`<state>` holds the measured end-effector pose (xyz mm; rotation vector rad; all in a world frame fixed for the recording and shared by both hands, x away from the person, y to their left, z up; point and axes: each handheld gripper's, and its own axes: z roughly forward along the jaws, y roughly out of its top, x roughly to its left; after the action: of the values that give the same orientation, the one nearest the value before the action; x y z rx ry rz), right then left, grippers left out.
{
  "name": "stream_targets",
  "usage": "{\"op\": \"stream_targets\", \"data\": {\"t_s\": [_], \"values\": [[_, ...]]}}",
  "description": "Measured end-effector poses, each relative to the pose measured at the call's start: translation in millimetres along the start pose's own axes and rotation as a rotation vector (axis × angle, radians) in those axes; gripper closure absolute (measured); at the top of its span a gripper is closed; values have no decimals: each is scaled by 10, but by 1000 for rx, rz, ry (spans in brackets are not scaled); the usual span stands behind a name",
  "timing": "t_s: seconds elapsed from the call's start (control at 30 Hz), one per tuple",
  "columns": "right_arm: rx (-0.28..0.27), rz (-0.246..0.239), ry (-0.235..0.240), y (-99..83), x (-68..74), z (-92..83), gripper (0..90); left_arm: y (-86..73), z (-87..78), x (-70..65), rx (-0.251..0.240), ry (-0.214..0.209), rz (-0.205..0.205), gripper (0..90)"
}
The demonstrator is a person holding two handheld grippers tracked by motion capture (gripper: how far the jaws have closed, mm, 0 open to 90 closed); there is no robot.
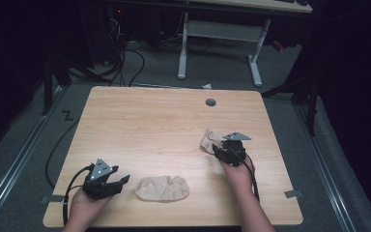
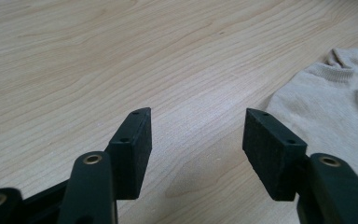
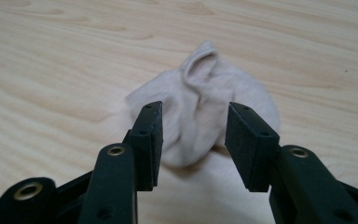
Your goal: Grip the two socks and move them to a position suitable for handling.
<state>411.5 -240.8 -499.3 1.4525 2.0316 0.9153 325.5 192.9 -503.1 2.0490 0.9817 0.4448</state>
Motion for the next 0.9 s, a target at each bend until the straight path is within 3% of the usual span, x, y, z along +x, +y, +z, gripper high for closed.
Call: {"op": "stream_targets", "data": {"t_s": [0.17, 0.43, 0.9], "values": [[37, 3, -12, 84, -50, 154, 570, 0, 2, -14, 4, -1, 13, 430], [88, 22, -7, 20, -64, 316, 572, -1, 13, -20, 11, -7, 25, 433], [100, 16, 0, 8, -18, 329, 784, 1, 12, -27, 9, -10, 24, 437]]}}
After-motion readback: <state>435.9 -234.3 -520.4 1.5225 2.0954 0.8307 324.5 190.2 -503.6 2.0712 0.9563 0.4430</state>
